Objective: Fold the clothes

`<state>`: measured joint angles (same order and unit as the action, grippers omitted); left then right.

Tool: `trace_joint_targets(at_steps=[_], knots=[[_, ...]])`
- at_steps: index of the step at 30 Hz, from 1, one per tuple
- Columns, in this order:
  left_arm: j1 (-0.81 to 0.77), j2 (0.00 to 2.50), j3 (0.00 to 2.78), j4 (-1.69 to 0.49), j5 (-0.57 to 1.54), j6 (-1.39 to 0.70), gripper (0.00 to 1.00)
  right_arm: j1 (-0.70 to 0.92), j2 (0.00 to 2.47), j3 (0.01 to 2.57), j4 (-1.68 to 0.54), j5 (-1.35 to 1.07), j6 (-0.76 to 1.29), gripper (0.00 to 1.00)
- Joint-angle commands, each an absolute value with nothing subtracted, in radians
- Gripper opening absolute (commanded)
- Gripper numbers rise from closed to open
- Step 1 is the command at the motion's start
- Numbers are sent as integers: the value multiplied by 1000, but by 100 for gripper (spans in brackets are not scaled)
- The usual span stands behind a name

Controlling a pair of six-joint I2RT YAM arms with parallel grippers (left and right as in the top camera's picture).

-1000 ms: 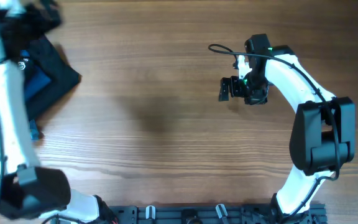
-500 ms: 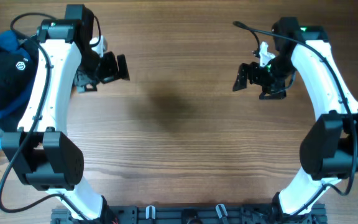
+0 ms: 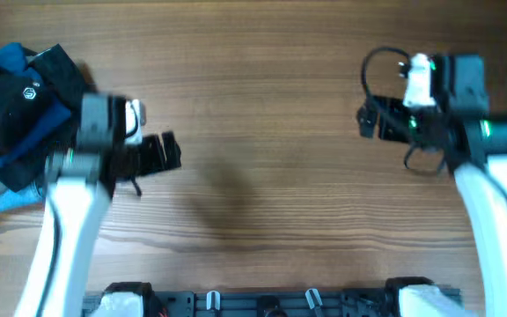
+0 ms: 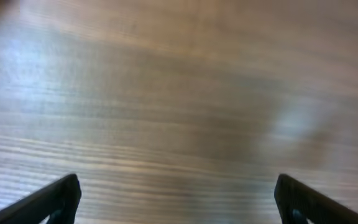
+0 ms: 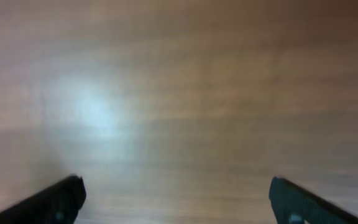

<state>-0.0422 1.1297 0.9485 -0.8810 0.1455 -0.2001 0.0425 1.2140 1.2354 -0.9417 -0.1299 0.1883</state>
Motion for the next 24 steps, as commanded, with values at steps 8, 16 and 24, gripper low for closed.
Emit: trace_joint_targets(at_steps=[8, 16, 24], knots=[[-55, 486, 692, -726, 140, -224, 100, 49, 867, 936, -832, 1, 216, 100], [-55, 398, 692, -741, 140, -224, 100, 49, 909, 936, -831, 1, 216, 100], [-55, 399, 692, -856, 140, -224, 100, 49, 1026, 936, -830, 1, 216, 100]])
